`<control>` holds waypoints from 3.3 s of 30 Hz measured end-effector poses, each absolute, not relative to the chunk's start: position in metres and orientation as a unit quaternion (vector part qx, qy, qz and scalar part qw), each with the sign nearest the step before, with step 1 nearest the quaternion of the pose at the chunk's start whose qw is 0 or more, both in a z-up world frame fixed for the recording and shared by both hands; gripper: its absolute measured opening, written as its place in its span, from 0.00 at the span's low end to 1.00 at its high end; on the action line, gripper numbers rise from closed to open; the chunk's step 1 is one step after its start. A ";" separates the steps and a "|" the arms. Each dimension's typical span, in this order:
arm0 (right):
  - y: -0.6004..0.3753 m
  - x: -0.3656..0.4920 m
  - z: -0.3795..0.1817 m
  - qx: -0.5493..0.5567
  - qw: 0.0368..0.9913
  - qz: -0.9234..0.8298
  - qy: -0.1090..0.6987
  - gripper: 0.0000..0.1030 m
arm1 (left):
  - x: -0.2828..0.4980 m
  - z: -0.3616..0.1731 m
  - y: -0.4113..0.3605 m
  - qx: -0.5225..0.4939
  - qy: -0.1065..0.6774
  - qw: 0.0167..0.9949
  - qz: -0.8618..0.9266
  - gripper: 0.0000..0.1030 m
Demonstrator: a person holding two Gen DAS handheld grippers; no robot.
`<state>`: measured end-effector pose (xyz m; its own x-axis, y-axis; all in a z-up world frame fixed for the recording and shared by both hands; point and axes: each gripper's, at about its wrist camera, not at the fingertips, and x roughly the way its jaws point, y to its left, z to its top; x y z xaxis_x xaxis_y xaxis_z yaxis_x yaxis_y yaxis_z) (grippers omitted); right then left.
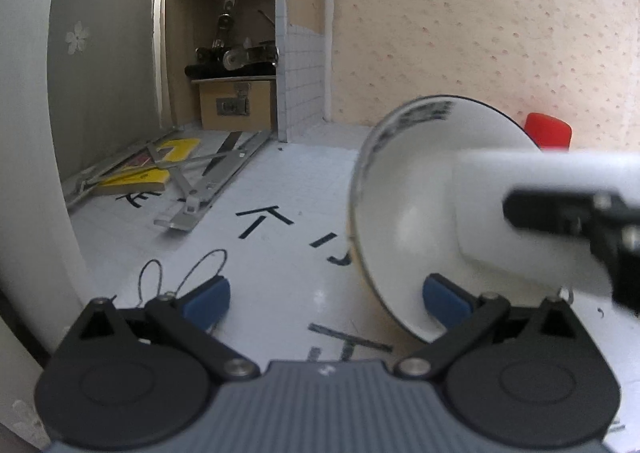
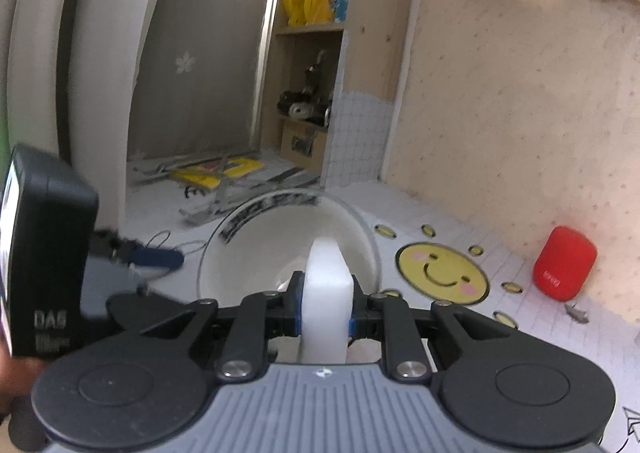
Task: Clean bowl
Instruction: 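Hold the bowl with the left gripper while the right gripper wipes the sponge along the rim, then rotate the bowl with the left gripper while the right gripper scrubs the sponge inside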
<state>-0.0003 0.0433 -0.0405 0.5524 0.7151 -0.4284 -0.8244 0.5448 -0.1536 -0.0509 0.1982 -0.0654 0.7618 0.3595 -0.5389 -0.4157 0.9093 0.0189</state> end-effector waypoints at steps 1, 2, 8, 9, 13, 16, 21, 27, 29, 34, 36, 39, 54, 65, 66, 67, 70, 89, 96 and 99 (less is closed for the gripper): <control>0.045 -0.001 -0.038 -0.171 0.865 0.446 0.154 0.17 | -0.051 -0.066 0.198 -0.051 0.276 0.937 0.207 1.00; 0.046 -0.002 -0.036 -0.172 0.864 0.448 0.151 0.17 | -0.051 -0.066 0.199 -0.051 0.277 0.937 0.207 1.00; 0.054 -0.008 -0.039 -0.183 0.845 0.475 0.162 0.17 | -0.052 -0.067 0.198 -0.051 0.274 0.937 0.208 1.00; 0.055 -0.009 -0.042 -0.187 0.843 0.477 0.166 0.17 | -0.052 -0.067 0.198 -0.051 0.274 0.938 0.208 1.00; 0.053 -0.007 -0.038 -0.184 0.848 0.470 0.159 0.17 | -0.052 -0.067 0.198 -0.050 0.273 0.938 0.208 1.00; 0.052 -0.007 -0.029 -0.169 0.854 0.470 0.146 0.17 | -0.052 -0.068 0.198 -0.051 0.272 0.938 0.208 1.00; 0.061 -0.014 -0.032 -0.188 0.833 0.497 0.154 0.17 | -0.051 -0.067 0.197 -0.051 0.273 0.938 0.209 1.00; 0.063 -0.016 -0.041 -0.208 0.824 0.500 0.167 0.17 | -0.050 -0.064 0.199 -0.047 0.277 0.937 0.206 1.00; 0.062 -0.014 -0.043 -0.210 0.826 0.493 0.173 0.17 | -0.050 -0.063 0.199 -0.038 0.277 0.937 0.209 1.00; 0.057 -0.007 -0.047 -0.208 0.837 0.473 0.182 0.17 | -0.054 -0.063 0.198 -0.030 0.271 0.937 0.216 1.00; 0.053 -0.005 -0.047 -0.201 0.843 0.466 0.180 0.17 | -0.054 -0.064 0.202 -0.047 0.276 0.936 0.214 1.00; 0.050 -0.005 -0.043 -0.197 0.854 0.452 0.166 0.17 | -0.053 -0.065 0.203 -0.053 0.276 0.936 0.213 1.00; 0.067 -0.010 -0.040 -0.206 0.837 0.480 0.165 0.17 | -0.054 -0.068 0.200 -0.050 0.269 0.938 0.211 1.00; 0.069 -0.011 -0.036 -0.207 0.846 0.471 0.141 0.17 | -0.051 -0.068 0.196 -0.048 0.268 0.941 0.203 1.00; 0.069 -0.010 -0.038 -0.208 0.847 0.468 0.142 0.17 | -0.051 -0.068 0.196 -0.048 0.268 0.941 0.203 1.00; 0.068 -0.009 -0.039 -0.209 0.848 0.465 0.143 0.17 | -0.051 -0.068 0.196 -0.048 0.268 0.941 0.202 1.00; 0.066 -0.007 -0.039 -0.218 0.854 0.452 0.137 0.17 | -0.049 -0.068 0.195 -0.049 0.268 0.941 0.202 1.00; 0.050 -0.001 -0.041 -0.206 0.862 0.441 0.145 0.17 | -0.032 -0.066 0.188 -0.040 0.282 0.942 0.179 1.00; 0.042 0.008 -0.045 -0.207 0.869 0.421 0.155 0.17 | -0.024 -0.067 0.184 -0.034 0.285 0.943 0.171 1.00; 0.039 0.015 -0.050 -0.193 0.866 0.426 0.180 0.17 | -0.023 -0.068 0.182 -0.031 0.285 0.943 0.168 1.00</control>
